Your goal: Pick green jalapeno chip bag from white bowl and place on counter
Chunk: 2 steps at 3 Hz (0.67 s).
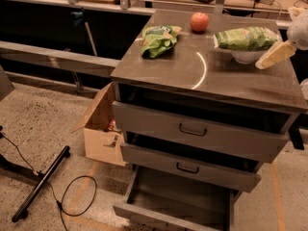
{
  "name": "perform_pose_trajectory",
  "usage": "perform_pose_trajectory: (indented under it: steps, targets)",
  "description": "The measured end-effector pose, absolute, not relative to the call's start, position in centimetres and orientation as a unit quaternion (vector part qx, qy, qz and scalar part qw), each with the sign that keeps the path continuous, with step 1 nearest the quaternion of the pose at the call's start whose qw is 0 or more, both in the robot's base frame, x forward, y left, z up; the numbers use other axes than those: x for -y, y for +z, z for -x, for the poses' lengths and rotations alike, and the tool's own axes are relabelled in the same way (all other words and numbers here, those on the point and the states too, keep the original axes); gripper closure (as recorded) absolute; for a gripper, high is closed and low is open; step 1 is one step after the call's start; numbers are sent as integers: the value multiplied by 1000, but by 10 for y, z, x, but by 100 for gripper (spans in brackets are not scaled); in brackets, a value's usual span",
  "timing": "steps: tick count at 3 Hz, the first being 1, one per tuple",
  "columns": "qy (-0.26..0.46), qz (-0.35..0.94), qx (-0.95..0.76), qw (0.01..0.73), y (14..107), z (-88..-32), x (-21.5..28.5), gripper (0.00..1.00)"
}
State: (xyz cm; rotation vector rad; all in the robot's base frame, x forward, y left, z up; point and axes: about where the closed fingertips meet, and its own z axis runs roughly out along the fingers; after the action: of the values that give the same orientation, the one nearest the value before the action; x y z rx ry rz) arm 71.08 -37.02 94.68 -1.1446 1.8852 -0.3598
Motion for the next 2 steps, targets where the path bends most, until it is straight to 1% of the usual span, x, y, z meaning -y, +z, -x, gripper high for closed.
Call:
perform_pose_trajectory:
  steps: [1, 2]
  targets:
    - [-139, 450, -756, 455, 937, -732, 371, 0]
    - [-130, 447, -753, 464, 930, -745, 369, 17]
